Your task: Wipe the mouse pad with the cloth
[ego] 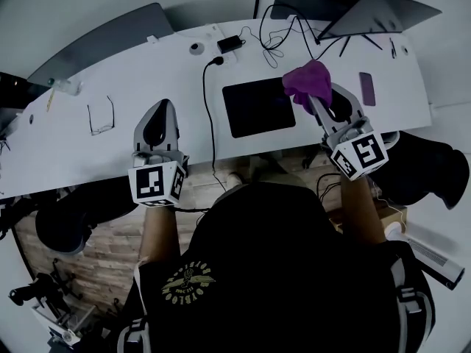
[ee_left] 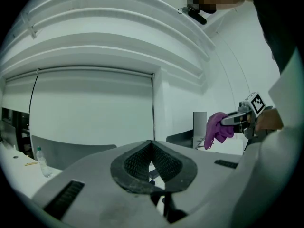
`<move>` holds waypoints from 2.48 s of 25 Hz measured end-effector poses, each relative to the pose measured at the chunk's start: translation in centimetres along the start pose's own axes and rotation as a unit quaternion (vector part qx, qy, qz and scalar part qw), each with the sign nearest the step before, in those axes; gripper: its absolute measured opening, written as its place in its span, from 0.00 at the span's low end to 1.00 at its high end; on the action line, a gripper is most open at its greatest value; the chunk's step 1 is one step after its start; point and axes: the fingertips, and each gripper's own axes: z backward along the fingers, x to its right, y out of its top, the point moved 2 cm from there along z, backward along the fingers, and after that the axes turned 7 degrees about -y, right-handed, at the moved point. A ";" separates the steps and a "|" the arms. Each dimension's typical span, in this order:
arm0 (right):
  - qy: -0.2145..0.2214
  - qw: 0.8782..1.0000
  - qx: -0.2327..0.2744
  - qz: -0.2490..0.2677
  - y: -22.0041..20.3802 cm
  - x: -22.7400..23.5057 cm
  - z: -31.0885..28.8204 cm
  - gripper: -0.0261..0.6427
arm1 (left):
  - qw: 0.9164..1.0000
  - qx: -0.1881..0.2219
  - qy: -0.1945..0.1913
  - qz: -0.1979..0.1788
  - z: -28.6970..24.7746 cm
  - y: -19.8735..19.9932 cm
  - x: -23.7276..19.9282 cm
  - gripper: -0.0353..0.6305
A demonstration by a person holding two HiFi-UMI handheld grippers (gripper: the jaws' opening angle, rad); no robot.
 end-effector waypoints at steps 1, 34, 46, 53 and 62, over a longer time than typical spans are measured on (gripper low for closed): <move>0.006 1.000 -0.002 -0.003 -0.2 -0.1 -0.3 0.17 | 1.000 -0.001 -0.003 -0.001 -0.4 0.0 0.3 0.06; 0.066 0.991 -0.090 -0.070 -15.8 -4.7 -11.5 0.17 | 0.998 -0.051 -0.002 0.028 -7.8 -9.8 0.6 0.06; 0.146 0.972 -0.178 -0.041 -24.4 -9.8 -16.4 0.17 | 0.997 -0.066 0.023 0.044 -5.9 -11.1 0.4 0.06; 0.188 0.952 -0.239 -0.010 -29.3 -12.3 -19.8 0.17 | 0.995 -0.081 0.025 0.052 -6.1 -12.0 0.9 0.06; 0.198 0.935 -0.293 0.027 -33.9 -13.3 -21.6 0.17 | 0.995 -0.086 0.001 0.055 -6.9 -12.1 2.5 0.06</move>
